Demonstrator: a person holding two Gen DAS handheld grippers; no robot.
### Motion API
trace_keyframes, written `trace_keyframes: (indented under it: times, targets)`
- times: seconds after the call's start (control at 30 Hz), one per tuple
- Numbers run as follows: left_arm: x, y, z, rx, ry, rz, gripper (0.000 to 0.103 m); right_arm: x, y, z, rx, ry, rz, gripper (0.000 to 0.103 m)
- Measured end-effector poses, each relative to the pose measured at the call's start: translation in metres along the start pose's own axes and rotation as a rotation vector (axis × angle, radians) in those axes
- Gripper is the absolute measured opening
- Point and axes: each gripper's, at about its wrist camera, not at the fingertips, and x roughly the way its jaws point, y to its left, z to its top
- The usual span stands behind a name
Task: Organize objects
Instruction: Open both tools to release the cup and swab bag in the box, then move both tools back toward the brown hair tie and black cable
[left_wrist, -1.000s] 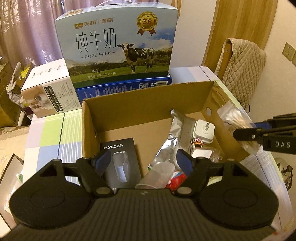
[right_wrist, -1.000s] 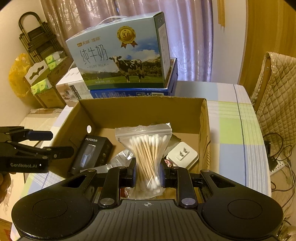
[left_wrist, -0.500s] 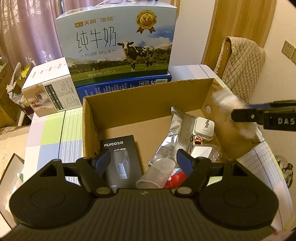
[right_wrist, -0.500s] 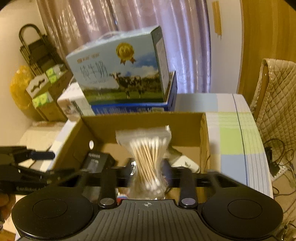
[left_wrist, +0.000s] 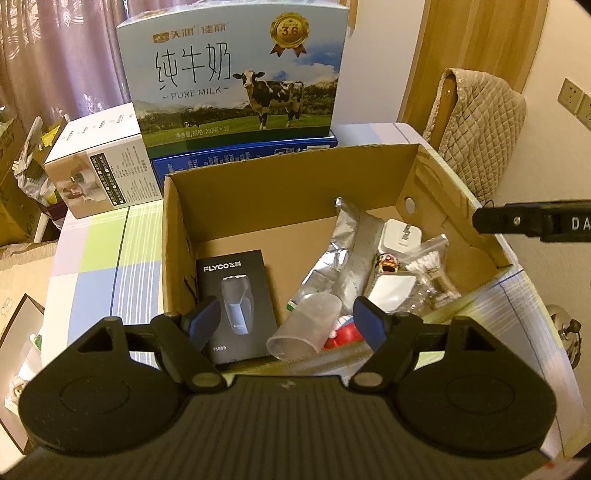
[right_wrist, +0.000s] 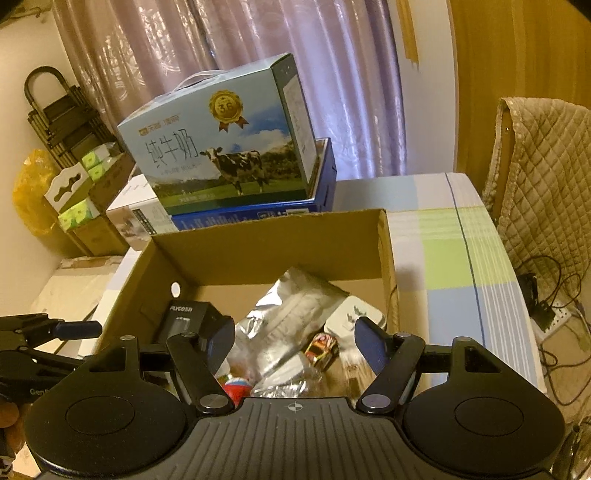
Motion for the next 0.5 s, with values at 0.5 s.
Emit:
trace_keyframes:
  times: [0.5]
  targets:
    - [-0.066,-0.02,-0.061,-0.056,-0.038,0.001,0.083,-0.065,0.015,-0.082,0.008,0.027,0.009,0.069]
